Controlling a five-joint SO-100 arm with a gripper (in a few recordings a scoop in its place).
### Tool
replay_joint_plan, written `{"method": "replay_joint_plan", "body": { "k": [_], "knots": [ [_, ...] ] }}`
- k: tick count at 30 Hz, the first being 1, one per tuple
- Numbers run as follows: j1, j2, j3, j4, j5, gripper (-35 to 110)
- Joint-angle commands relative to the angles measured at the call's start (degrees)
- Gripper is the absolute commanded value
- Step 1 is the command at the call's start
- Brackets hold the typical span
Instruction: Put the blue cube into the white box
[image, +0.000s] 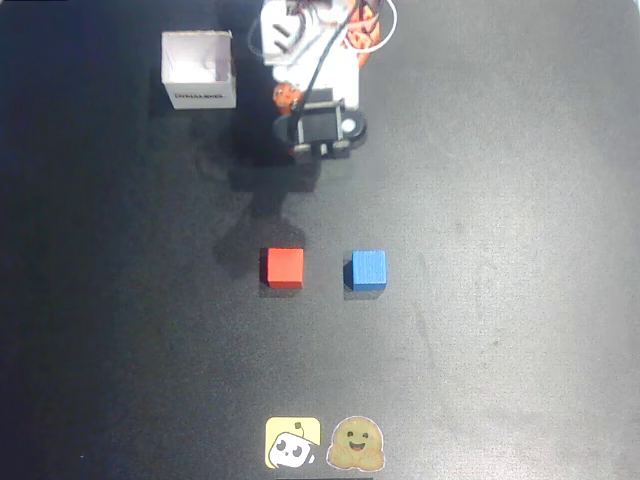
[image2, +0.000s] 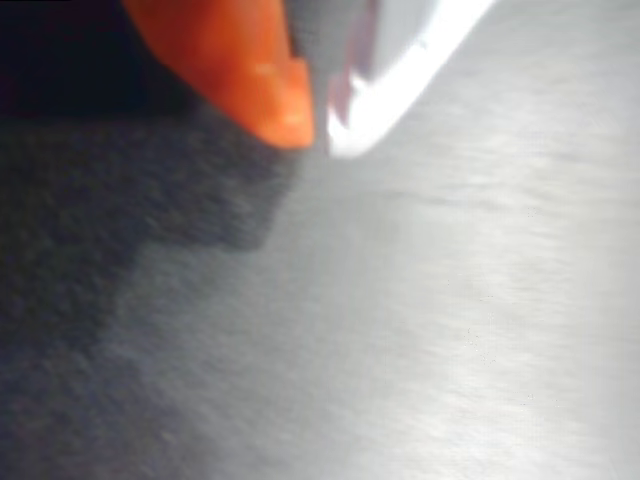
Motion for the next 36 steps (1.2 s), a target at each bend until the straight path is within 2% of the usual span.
{"method": "replay_joint_plan", "body": {
  "k": [1, 5, 13, 22, 26, 36],
  "knots": [
    [-1.1, -14.6, -12.9, -0.7, 1.1, 0],
    [-3.4, -27.9, -23.9, -1.5, 1.8, 0],
    [-9.6, -43.9, -26.5, -13.6, 6.1, 0],
    [-11.8, -67.5, -41.3, -14.3, 6.1, 0],
    [-12.8, -69.5, -42.2, -16.3, 6.0, 21],
    [-14.4, -74.0, -45.4, -17.3, 7.0, 26]
  ]
}}
